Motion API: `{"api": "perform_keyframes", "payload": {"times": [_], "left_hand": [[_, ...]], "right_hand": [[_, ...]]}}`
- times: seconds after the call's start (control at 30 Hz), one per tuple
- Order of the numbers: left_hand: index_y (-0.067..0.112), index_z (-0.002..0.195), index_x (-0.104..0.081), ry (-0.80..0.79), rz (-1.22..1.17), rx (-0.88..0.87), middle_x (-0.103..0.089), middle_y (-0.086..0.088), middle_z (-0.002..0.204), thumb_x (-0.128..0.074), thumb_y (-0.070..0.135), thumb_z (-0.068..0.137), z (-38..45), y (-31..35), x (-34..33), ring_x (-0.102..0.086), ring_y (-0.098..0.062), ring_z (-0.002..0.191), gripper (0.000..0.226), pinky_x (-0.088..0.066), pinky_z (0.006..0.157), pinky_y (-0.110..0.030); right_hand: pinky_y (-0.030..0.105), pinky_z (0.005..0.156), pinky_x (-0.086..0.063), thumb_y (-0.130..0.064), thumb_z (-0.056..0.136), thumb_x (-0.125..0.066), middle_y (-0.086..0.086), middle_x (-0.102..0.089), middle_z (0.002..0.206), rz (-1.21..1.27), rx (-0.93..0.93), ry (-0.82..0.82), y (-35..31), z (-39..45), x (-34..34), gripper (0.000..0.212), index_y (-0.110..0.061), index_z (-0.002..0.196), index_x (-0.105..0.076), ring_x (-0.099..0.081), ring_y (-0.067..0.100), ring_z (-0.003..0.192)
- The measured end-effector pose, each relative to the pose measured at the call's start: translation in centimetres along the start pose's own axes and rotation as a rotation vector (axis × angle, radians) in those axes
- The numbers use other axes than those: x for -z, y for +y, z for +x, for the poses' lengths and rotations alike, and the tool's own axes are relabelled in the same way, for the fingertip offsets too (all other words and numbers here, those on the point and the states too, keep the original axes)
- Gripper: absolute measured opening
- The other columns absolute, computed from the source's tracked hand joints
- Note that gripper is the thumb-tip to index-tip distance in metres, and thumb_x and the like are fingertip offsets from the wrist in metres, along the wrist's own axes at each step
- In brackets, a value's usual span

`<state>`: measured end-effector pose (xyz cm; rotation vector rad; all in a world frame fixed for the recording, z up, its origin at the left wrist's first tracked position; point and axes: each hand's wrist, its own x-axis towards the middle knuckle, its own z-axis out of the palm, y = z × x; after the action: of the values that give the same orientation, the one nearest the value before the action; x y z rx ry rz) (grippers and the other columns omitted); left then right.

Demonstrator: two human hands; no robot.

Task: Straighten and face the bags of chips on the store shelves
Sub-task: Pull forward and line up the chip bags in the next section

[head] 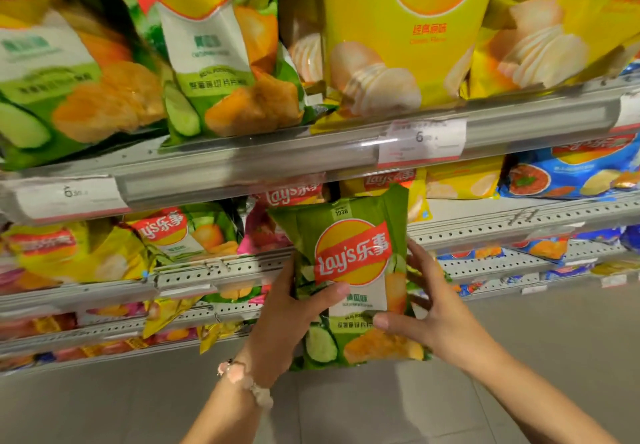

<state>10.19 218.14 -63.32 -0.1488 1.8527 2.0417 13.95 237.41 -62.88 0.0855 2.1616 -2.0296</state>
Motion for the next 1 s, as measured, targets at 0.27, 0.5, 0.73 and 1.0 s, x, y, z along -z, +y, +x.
{"api": "perform_keyframes", "payload": {"times": [0.27, 0.5, 0.73, 1.0], "left_hand": [[0.031, 0.099, -0.065, 0.028, 0.128, 0.038, -0.074, 0.009, 0.097, -0.074, 0.060, 0.065, -0.7, 1.5, 2.3, -0.069, -0.014, 0.090, 0.045, -0.053, 0.073, -0.030], [0.022, 0.134, -0.041, 0.440, 0.718, -0.346, -0.047, 0.000, 0.126, -0.084, 0.028, 0.070, 3.6, 1.7, 5.6, -0.049, -0.019, 0.117, 0.077, -0.043, 0.100, -0.037], [0.020, 0.142, -0.025, 0.348, 0.726, -0.117, -0.042, -0.006, 0.137, -0.090, 0.048, 0.049, 8.7, 3.1, 5.5, -0.043, -0.025, 0.127, 0.117, -0.038, 0.108, -0.041], [0.024, 0.107, -0.043, 0.448, 0.570, -0.171, -0.058, 0.005, 0.102, -0.087, 0.027, 0.065, 8.6, 3.1, 5.0, -0.057, -0.013, 0.095, 0.061, -0.040, 0.080, -0.021]], "right_hand": [[0.027, 0.072, -0.056, -0.033, 0.039, -0.095, 0.004, -0.072, 0.107, 0.334, -0.189, -0.090, 1.2, 0.2, -2.2, 0.096, -0.021, 0.124, -0.053, -0.069, 0.019, 0.099], [0.040, 0.078, -0.058, -0.038, 0.028, -0.097, 0.011, -0.070, 0.112, 0.344, -0.224, -0.027, 2.4, -0.1, -1.6, 0.106, -0.019, 0.124, -0.055, -0.067, 0.029, 0.102], [0.042, 0.077, -0.058, -0.037, 0.022, -0.098, 0.013, -0.070, 0.111, 0.383, -0.225, 0.006, 2.9, -0.7, -0.4, 0.111, -0.019, 0.123, -0.055, -0.068, 0.032, 0.100], [0.041, 0.076, -0.059, -0.037, 0.022, -0.098, 0.012, -0.070, 0.110, 0.404, -0.206, 0.017, 2.4, -1.2, -0.1, 0.110, -0.020, 0.122, -0.055, -0.068, 0.031, 0.099]]}}
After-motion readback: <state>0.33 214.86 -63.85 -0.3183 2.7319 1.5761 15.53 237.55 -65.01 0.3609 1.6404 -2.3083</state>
